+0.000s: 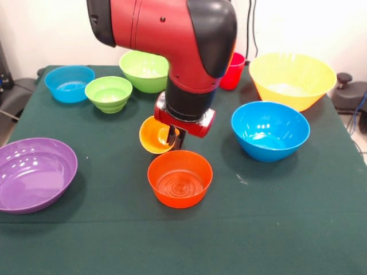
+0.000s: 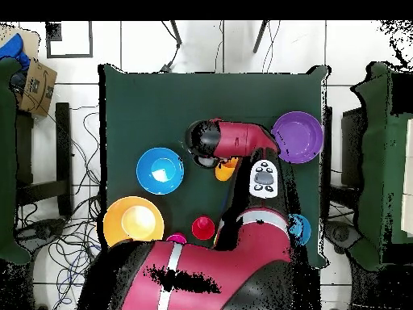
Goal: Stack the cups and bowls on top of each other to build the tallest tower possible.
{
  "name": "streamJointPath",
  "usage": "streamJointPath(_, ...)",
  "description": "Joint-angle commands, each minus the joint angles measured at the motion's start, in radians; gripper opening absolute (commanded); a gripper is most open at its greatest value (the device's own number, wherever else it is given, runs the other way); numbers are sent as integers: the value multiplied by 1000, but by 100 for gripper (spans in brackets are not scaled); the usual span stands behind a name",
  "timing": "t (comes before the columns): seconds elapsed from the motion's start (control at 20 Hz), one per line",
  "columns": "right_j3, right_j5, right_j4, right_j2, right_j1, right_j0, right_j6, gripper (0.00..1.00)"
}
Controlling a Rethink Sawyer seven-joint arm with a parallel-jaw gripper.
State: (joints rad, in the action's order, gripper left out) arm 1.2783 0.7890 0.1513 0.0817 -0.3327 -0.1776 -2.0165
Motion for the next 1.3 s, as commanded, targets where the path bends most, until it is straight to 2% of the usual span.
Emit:
streamJointPath(0.05, -72, 217, -59, -121, 13, -16, 10, 0)
streamJointPath(0.45, -84, 404, -94, -124, -41, -13, 24, 0)
streamJointPath(0.65, -85, 428, -100, -132, -43, -20, 31, 0)
streamJointPath(0.8, -79, 397, -99, -137, -27, -26, 35, 0)
streamJointPath(0.9, -74, 338, -82, -134, -19, -26, 40, 0)
streamJointPath(1.05, -79, 112, -12, -111, -42, -15, 44, 0)
streamJointPath(1.15, -81, 32, 3, -106, -68, -9, 37, 0)
streamJointPath(1.3, -101, 8, 2, -94, -105, 10, 30, 0)
